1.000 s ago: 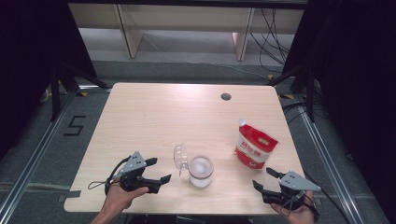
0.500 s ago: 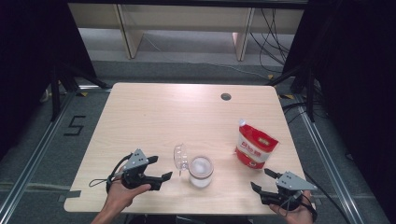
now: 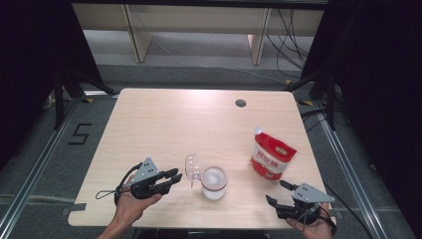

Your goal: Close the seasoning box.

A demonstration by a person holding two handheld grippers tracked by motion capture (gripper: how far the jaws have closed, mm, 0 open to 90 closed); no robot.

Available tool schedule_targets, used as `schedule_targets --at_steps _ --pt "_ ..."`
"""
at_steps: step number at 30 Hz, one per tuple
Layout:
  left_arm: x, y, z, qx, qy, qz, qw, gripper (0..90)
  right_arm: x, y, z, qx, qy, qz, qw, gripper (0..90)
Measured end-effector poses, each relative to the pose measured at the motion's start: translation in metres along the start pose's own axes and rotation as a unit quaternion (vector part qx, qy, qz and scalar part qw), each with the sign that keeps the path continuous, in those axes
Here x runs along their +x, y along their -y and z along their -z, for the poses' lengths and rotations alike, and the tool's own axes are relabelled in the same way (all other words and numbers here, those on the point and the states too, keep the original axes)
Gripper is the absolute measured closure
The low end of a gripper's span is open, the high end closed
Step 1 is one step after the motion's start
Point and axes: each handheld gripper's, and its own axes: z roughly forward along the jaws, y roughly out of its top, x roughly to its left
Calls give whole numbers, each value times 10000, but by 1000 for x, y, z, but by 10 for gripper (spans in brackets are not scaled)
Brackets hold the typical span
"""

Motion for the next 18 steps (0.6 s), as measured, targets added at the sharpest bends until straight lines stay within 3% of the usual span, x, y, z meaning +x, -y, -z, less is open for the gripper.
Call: schedule_targets --at_steps 2,3,4,5,6,8,12,13,18 --pt "0 -1 0 -20 52 -81 10000 813 2 0 0 37 -17 -116 9999 296" --pt "-2 -1 0 -14 71 -44 10000 841 2 0 -1 -32 -11 -72 10000 296" --pt "-3 -3 0 -15 114 -193 9997 879 1 0 -1 -2 -29 -24 10000 296" --pt "-3 -3 0 -15 114 -193 9997 887 1 0 -1 -2 -29 -24 10000 296" --pt "-5 -3 -1 -87 154 -50 9998 887 1 0 -1 0 -44 -21 10000 296" --pt "-7 -4 -1 -69 180 -183 9996 893 2 -1 -1 15 -62 11 10000 296" --pt "-12 -5 -4 -95 256 -142 9995 894 4 -2 -1 25 -106 15 9999 296" --pt "-13 -6 -4 -105 260 -156 9995 894 3 -2 -2 -31 -34 152 9999 296" --pt "-12 -9 -3 -163 220 -292 9992 893 5 -3 -2 -19 -50 136 9999 296"
